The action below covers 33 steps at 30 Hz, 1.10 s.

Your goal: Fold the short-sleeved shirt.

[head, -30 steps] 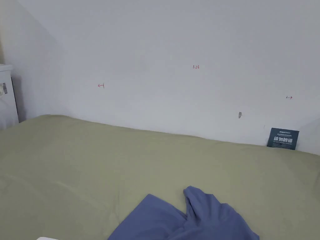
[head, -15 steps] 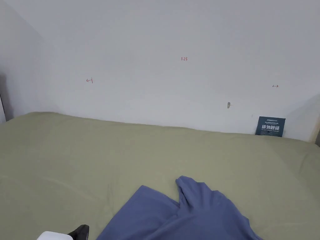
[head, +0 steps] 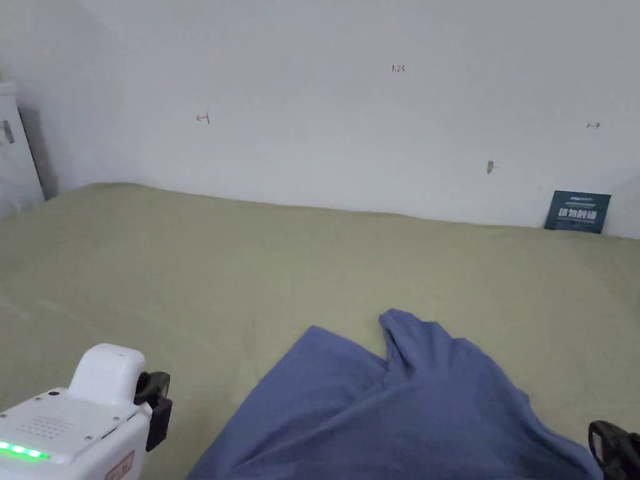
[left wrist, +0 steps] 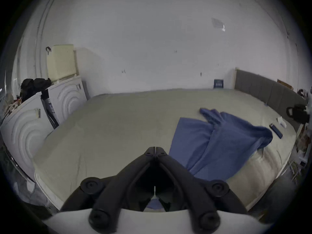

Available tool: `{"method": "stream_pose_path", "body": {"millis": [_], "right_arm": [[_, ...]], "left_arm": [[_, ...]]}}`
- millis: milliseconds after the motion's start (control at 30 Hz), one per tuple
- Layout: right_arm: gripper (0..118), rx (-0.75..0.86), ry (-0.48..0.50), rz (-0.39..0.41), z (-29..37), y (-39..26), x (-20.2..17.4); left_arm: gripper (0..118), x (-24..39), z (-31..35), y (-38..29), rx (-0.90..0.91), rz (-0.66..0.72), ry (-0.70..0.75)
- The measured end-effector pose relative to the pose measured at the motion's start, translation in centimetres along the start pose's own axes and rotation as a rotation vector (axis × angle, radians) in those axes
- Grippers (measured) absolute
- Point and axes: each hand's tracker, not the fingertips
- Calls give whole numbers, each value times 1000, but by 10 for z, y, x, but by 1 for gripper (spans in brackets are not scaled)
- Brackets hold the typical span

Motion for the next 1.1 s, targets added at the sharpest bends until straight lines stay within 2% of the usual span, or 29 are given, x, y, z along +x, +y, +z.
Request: {"method": "stream_pose_path", "body": {"millis": [167,200,233,300,333,367,600,833,867,900,967,1100], "right_arm": [[0,-21,16,22,-5,-3,-2],[0,-27,21,26,-5,-4,-2],[0,-31,20,27,-5,-4,-2],[0,-40,26,21,-6,-6,1],[0,-45,25,19,-5,-6,1],[0,-49,25,18,-6,-6,2],[0,-71,38,-4,-12,-12,5],[0,-91,57,14,-16,-15,0],[0,-93,57,16,-16,-15,-1],[0,-95,58,16,-16,-15,-1],[0,-99,53,13,-17,-15,0],[0,-112,52,4,-19,-16,1]], "left_arm": [[1,-15,-37,2,-202,140,-166],[8,-17,-44,1,-241,149,-197],[22,-19,-50,-1,-291,160,-227],[81,-22,-58,-8,-343,149,-248],[99,-20,-61,-11,-374,132,-267],[102,-18,-62,-14,-379,107,-258],[102,-10,-65,-36,-442,74,-293],[99,-7,-85,-66,-490,-9,-215],[90,-6,-86,-68,-497,-6,-215],[73,-6,-86,-70,-503,-2,-221],[25,-6,-85,-75,-484,-16,-210],[14,-4,-77,-75,-405,-12,-205]]}}
